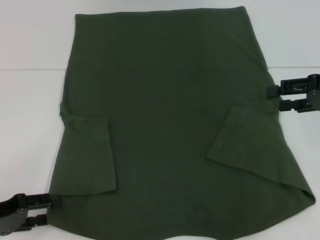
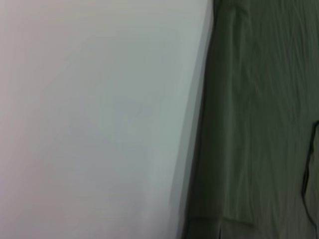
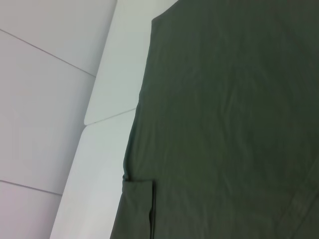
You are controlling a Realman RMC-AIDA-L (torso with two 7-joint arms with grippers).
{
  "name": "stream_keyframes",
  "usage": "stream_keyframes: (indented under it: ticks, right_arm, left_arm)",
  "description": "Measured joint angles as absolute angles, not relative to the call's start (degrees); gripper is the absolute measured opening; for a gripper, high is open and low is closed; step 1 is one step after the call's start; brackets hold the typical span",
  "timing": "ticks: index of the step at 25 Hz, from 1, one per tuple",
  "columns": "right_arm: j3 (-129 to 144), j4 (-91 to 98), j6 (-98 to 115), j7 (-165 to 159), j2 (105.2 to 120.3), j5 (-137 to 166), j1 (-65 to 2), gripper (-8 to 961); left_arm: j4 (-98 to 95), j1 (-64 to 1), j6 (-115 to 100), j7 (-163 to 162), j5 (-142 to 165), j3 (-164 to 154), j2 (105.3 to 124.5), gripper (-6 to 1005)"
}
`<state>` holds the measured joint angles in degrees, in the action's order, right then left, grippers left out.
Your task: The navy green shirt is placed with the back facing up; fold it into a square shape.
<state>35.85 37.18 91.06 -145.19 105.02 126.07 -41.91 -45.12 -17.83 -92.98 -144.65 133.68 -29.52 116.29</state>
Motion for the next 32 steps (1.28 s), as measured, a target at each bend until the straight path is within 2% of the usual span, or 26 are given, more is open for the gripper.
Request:
stream_keyframes:
  ticks: [11,20,26,27,32]
  right_arm:
    - [35.8,37.5,91.4,-145.2,104.94,126.0,-42.1,791]
    - [35.5,37.7,92.0,-145.1,104.56,124.5,-41.5,791]
    - [35.3,37.7,92.2,-145.1,104.40,124.4,-41.3,791]
    - [35.3,37.7,92.2,-145.1,104.40,124.4,-41.3,791]
    - [35.1,37.7,92.4,-145.1,104.41,124.4,-41.2,790]
  left_arm:
    - [-44.7,-20.4,-92.1,-144.7,133.7,-30.1,117.60,706]
    - [-43.8,-22.1,-90.6,-145.4,134.1,-30.9,117.93,702]
    - [-49.7,-21.4,-93.2,-145.2,134.3,-30.7,119.86,700]
    - [-50.1,-21.3,-93.6,-145.3,134.4,-30.7,119.92,529]
    - [-50.1,-21.2,-93.7,-145.3,134.4,-30.5,119.85,353]
